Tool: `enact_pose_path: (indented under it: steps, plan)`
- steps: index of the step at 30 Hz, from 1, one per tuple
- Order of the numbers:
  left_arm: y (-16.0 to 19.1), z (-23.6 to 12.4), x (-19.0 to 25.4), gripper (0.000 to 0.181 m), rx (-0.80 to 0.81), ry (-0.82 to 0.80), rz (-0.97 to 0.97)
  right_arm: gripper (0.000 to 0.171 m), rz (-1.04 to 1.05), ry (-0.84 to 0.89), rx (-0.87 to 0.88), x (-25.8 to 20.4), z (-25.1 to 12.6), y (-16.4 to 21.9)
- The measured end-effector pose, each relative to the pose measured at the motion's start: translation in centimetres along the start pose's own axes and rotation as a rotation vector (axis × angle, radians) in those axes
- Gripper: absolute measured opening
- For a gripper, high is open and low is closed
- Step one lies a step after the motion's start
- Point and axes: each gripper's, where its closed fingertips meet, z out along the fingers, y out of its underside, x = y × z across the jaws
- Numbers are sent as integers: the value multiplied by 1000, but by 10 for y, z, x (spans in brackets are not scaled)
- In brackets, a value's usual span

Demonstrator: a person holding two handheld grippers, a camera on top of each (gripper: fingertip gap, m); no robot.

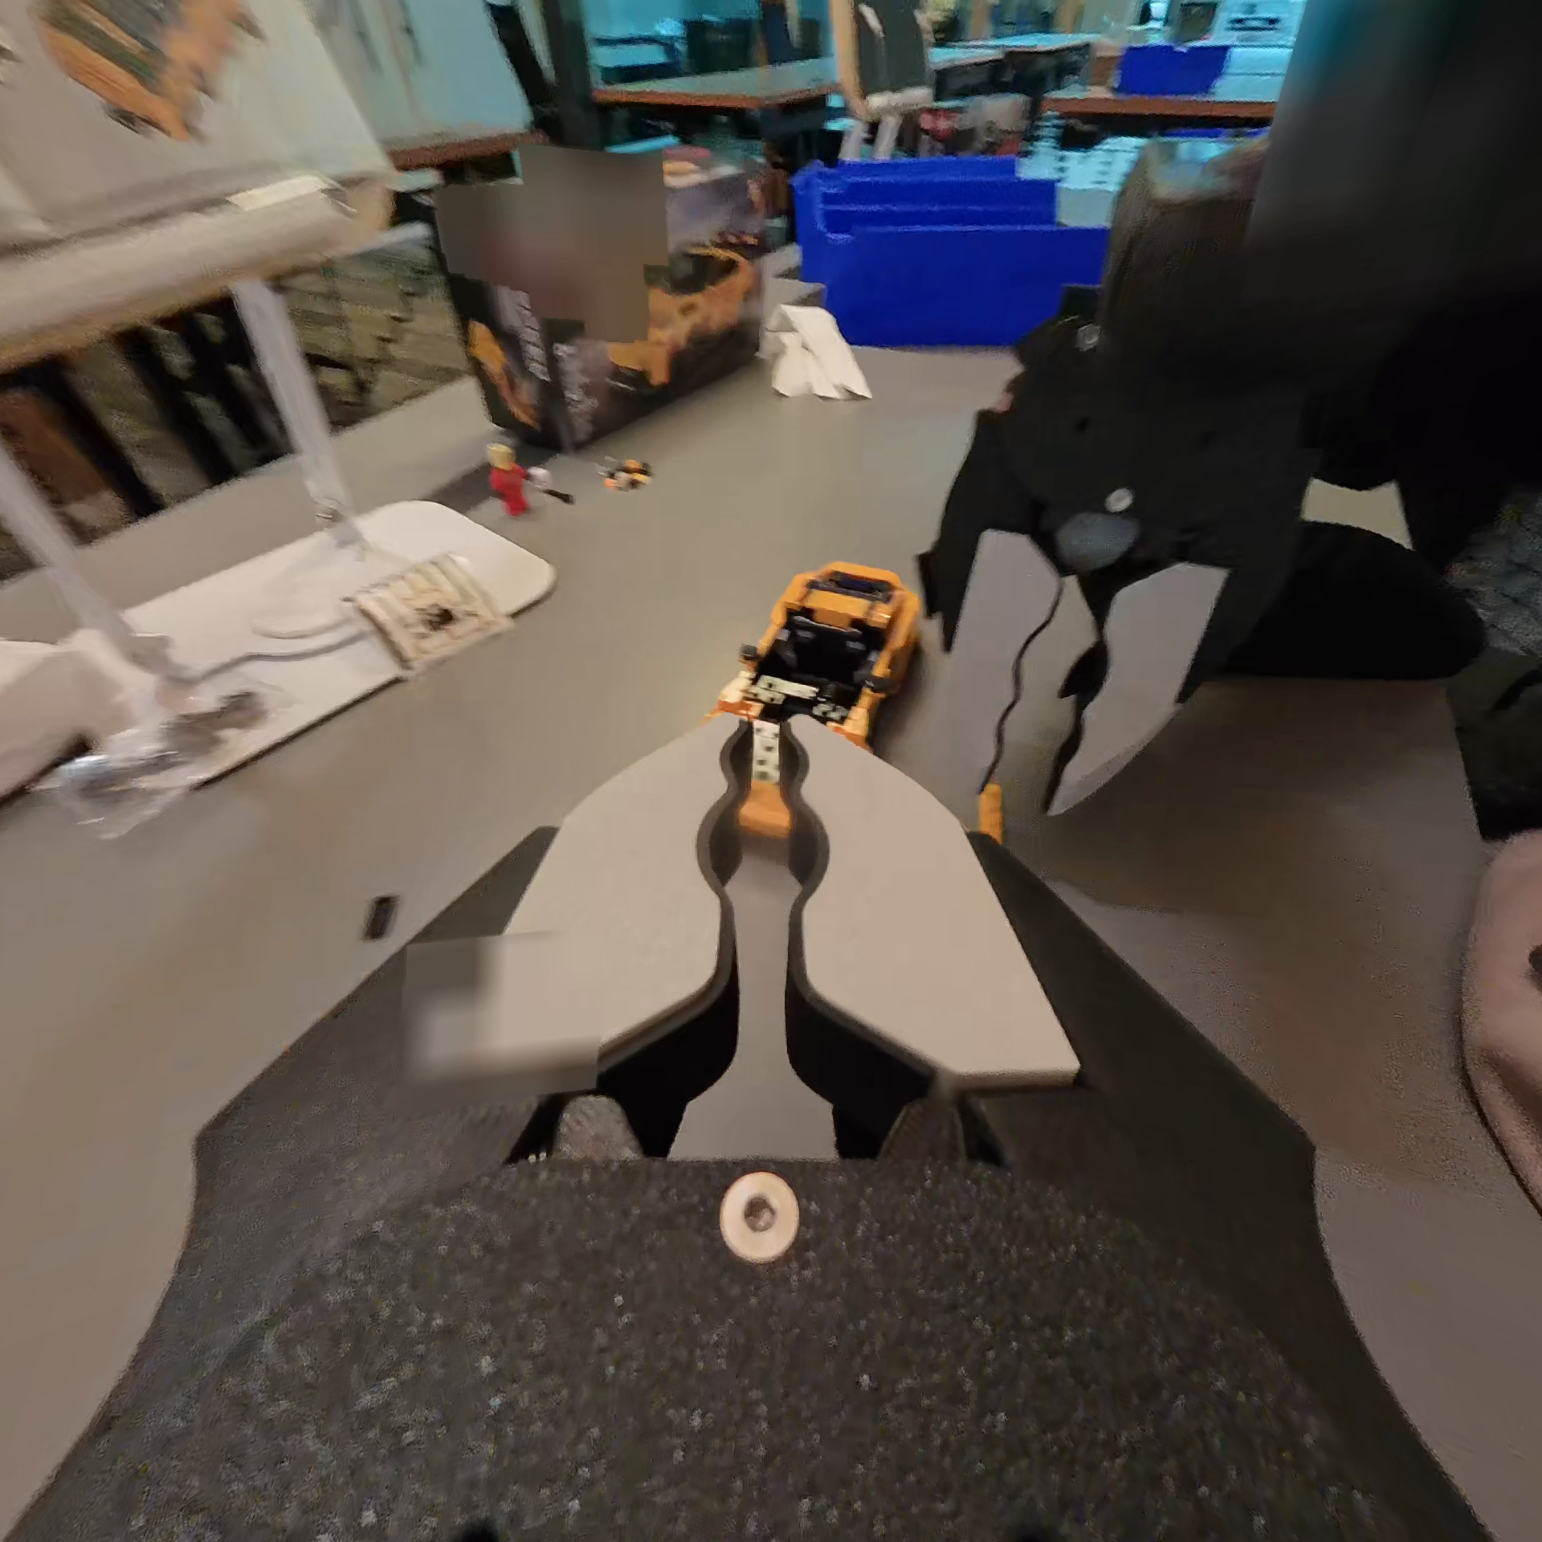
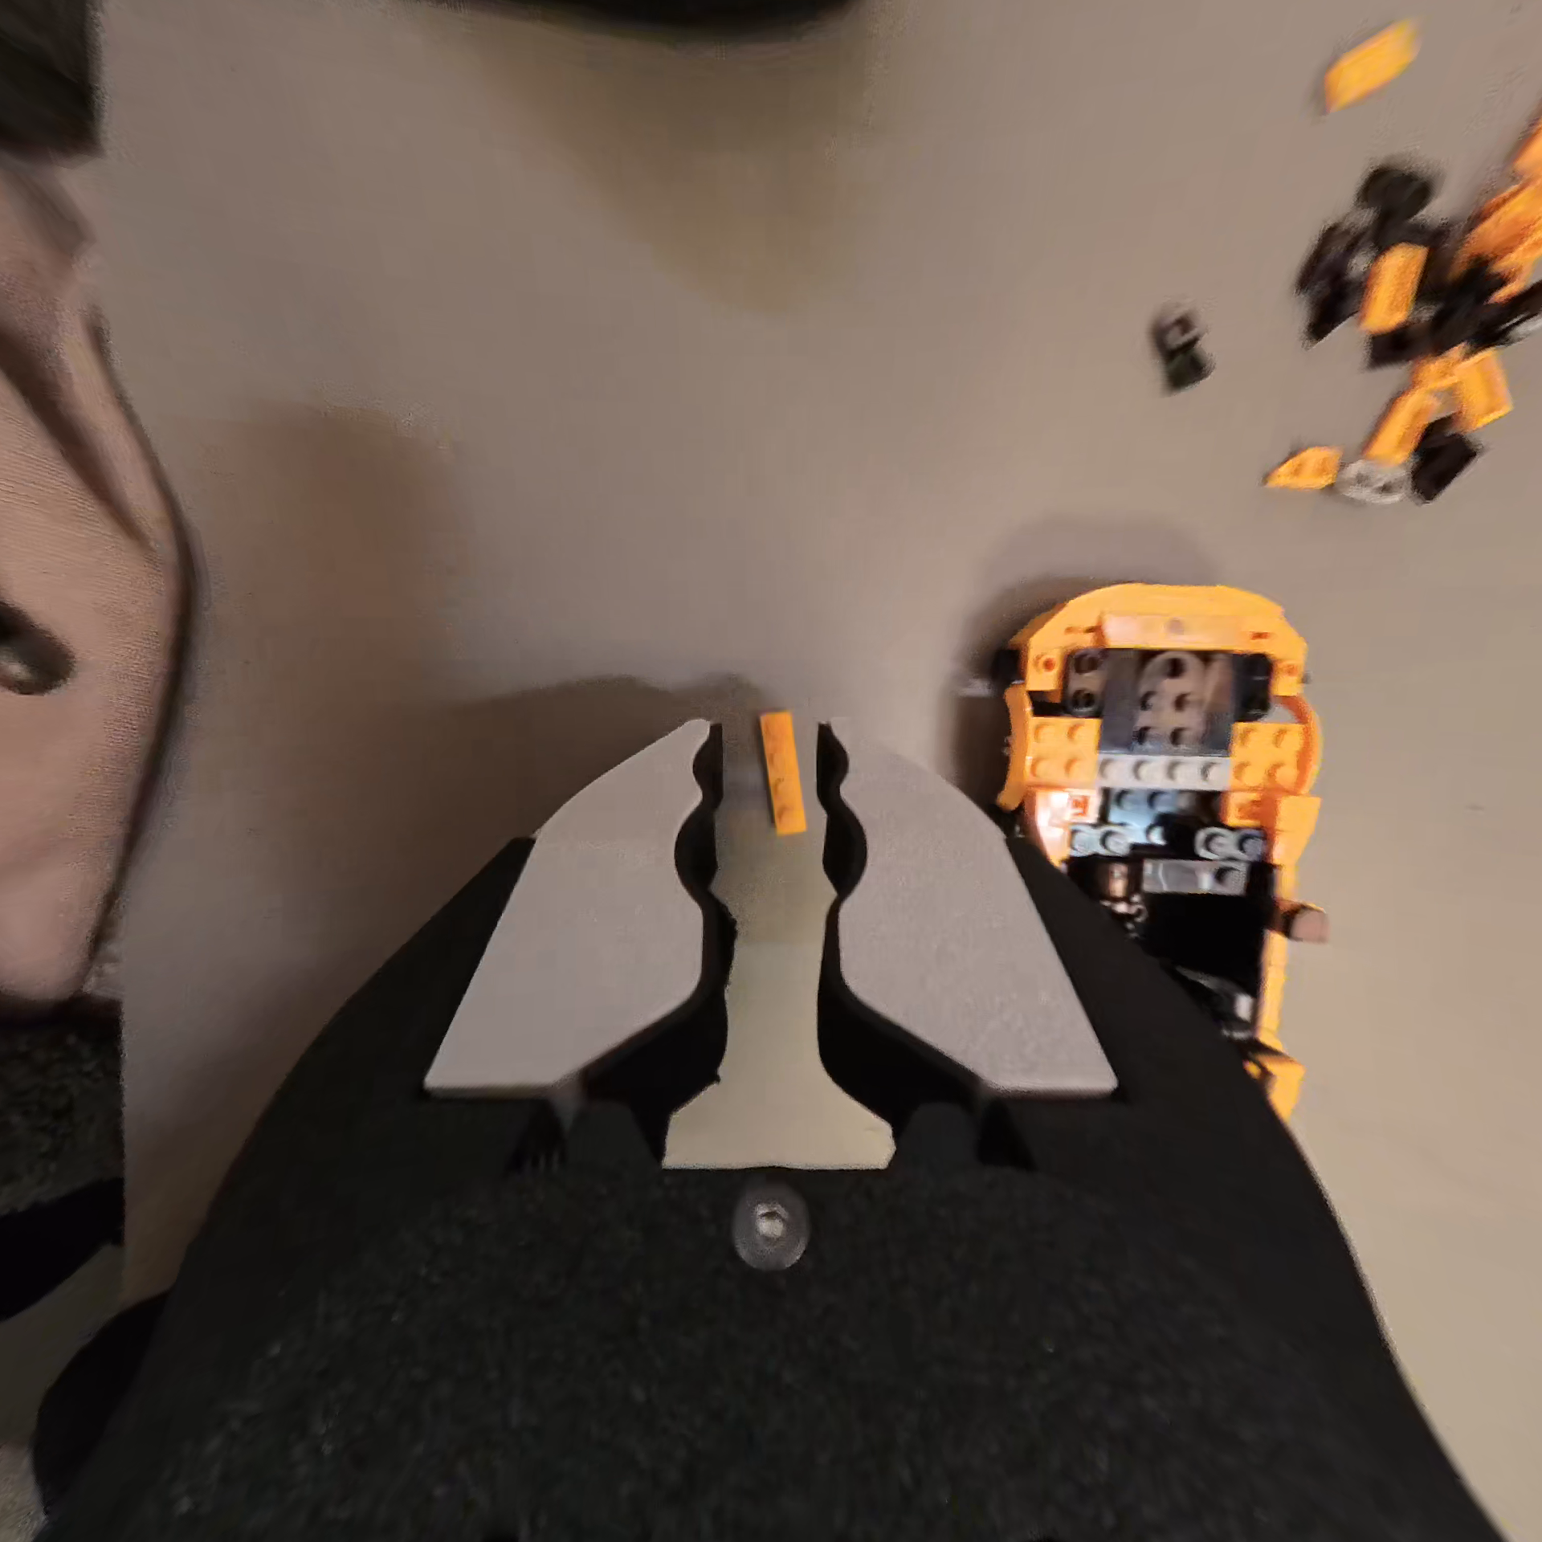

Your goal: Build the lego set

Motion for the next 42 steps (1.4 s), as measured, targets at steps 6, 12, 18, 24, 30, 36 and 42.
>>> enact_pose_path:
  steps: [6, 12, 18, 24, 30, 36, 42]
  plan:
    - [-24, -124, -82, 0, -80, -420, 58, 21, 96, 130, 418, 17, -68, -18]
    - [11, -267, -172, 0, -432, -690, -103, 15, 293, 282, 716, 49, -103, 5]
    - [118, -300, -198, 32, -928, -511, -387, 13, 410, 296, 858, 64, -100, 12]
    - [183, -283, -200, 52, -1183, -318, -466, 13, 430, 283, 815, 66, -93, 17]
    - [190, -285, -205, 34, -1237, -239, -479, 13, 467, 271, 816, 72, -86, 22]
    - [171, -301, -241, 35, -1128, -374, -530, 13, 482, 255, 823, 77, -80, 22]
    - [187, -314, -252, 46, -1221, -484, -462, 12, 484, 267, 818, 78, -81, 24]
